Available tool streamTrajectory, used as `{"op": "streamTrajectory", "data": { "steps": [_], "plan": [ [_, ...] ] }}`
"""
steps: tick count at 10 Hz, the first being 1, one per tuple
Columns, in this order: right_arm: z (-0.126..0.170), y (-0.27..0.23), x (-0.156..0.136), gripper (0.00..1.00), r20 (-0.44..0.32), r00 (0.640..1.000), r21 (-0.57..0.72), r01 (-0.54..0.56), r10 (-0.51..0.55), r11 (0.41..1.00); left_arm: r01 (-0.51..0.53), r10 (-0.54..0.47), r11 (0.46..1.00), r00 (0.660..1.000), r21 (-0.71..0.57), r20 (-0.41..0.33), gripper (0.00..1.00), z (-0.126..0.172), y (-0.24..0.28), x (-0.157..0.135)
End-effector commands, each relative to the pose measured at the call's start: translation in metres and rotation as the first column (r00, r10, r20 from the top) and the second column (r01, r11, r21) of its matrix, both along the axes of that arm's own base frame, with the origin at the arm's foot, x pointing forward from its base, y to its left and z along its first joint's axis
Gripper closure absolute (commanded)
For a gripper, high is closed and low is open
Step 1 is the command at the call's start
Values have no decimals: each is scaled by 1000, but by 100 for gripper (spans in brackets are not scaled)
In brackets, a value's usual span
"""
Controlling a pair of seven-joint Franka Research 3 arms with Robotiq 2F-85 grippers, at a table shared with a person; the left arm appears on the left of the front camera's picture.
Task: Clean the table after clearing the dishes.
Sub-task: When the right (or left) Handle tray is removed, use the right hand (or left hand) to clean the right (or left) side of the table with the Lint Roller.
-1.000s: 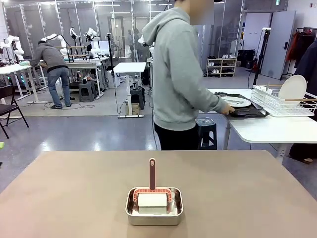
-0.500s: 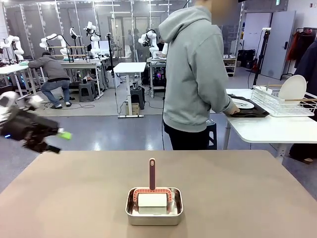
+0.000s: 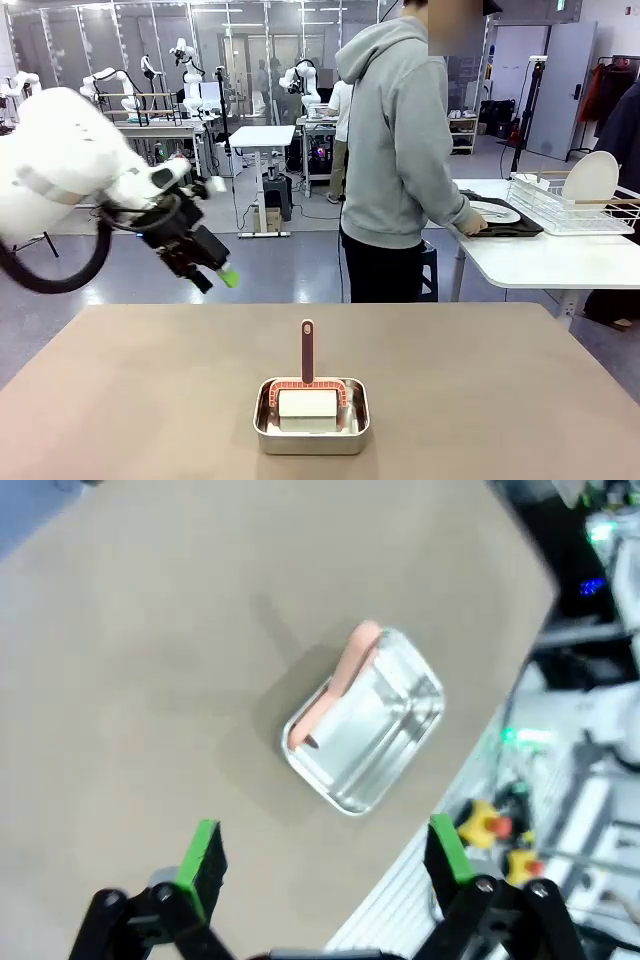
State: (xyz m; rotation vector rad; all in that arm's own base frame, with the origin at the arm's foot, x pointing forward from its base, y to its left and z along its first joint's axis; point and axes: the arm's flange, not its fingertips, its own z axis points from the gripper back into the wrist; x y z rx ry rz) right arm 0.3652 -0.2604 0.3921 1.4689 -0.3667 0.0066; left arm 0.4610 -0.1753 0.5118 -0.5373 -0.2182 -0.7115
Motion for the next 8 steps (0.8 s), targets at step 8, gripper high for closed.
{"op": "streamTrajectory", "data": {
  "steps": [8],
  "plan": [
    [3,0,-2,0,17,1000,1,-4,4,1000,569,-627,706,779,421,-1,0,-4,-159,-21]
  ]
}}
